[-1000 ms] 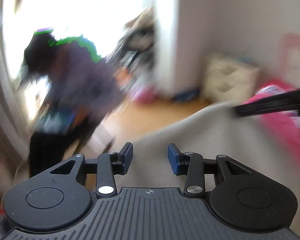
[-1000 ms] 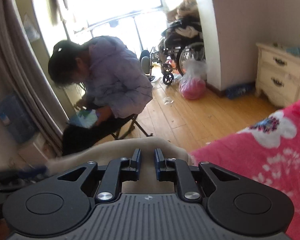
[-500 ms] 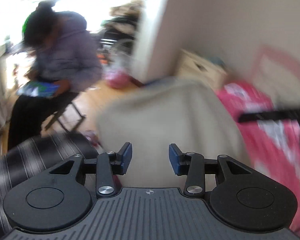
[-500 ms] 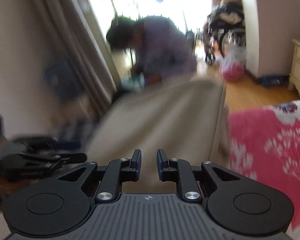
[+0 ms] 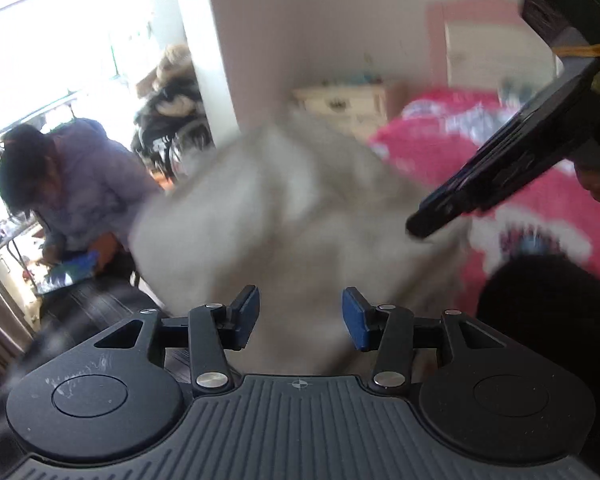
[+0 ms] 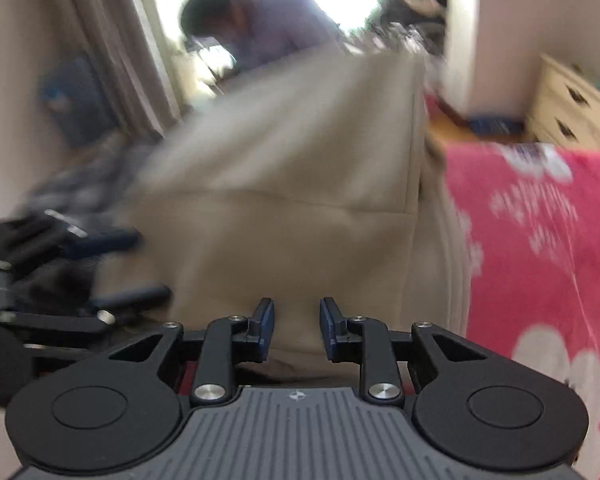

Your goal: Fold clothes

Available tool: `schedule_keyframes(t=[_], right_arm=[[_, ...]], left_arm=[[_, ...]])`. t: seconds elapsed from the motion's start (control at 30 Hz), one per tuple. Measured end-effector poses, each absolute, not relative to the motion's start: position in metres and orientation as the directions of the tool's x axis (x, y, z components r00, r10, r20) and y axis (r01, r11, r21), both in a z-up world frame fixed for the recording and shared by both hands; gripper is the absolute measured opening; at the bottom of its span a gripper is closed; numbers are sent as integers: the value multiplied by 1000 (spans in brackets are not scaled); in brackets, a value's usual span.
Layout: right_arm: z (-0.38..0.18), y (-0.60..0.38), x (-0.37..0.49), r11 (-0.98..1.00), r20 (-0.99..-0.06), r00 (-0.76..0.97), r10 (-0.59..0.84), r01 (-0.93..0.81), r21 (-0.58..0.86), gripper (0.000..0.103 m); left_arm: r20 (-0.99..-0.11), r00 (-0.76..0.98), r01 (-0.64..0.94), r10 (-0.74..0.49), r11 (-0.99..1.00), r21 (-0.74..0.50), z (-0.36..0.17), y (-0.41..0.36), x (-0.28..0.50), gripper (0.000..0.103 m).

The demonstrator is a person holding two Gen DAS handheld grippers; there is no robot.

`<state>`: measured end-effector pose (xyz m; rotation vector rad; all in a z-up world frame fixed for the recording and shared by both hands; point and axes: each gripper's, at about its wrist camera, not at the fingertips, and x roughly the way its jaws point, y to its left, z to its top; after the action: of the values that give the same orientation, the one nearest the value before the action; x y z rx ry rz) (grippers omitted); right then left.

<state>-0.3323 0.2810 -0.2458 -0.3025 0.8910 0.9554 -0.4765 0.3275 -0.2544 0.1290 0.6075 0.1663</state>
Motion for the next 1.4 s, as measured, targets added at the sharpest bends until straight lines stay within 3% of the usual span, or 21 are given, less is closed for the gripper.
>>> schedule_keyframes(t=[0.07, 0.13, 0.17, 0.23, 0.27, 0.33, 0.4, 0.73, 0.83, 0.97, 1.27, 1.4], right_arm=[[-237, 270, -335, 610, -754, 281, 594, -768, 195, 29], [-218, 247, -349, 615, -724, 302, 620, -761, 209, 44], [-209, 234, -358, 624, -710, 324, 625, -754, 206, 62], [-201, 217, -374, 644, -696, 353, 626, -736, 207, 76], [-199, 211, -381, 651, -695, 356, 625, -729, 211, 79], [-202, 206, -391, 658, -700, 352, 621, -720, 221, 85], [-204, 204, -396, 668, -705, 359, 612, -712, 218, 91], [-205, 200, -416, 711, -735, 417, 535, -692, 125, 95], [-207, 199, -416, 724, -746, 420, 517, -680, 119, 95], [-205, 204, -415, 731, -753, 429, 500, -676, 100, 95], [-207, 220, -417, 731, -774, 416, 477, -676, 87, 95], [-210, 223, -422, 724, -784, 423, 453, -688, 48, 95]], left_arm=[[-572, 791, -167, 218, 976, 141, -257, 325, -472, 46], [-556, 792, -215, 253, 967, 134, -236, 328, -484, 47], [-546, 792, -238, 271, 962, 132, -225, 329, -490, 48], [-541, 787, -276, 298, 953, 123, -208, 334, -500, 67], [-539, 786, -298, 304, 949, 101, -201, 335, -504, 72], [-533, 786, -339, 312, 940, 51, -187, 334, -509, 94], [-532, 786, -373, 316, 928, 0, -178, 332, -508, 103], [-541, 722, -518, 431, 856, -10, -156, 322, -503, 103], [-592, 694, -524, 409, 851, -27, -158, 327, -502, 103], [-623, 625, -574, 470, 818, 42, -164, 330, -496, 103], [-703, 583, -588, 408, 809, -18, -182, 342, -500, 103], [-698, 574, -595, 428, 804, 4, -186, 338, -504, 103]])
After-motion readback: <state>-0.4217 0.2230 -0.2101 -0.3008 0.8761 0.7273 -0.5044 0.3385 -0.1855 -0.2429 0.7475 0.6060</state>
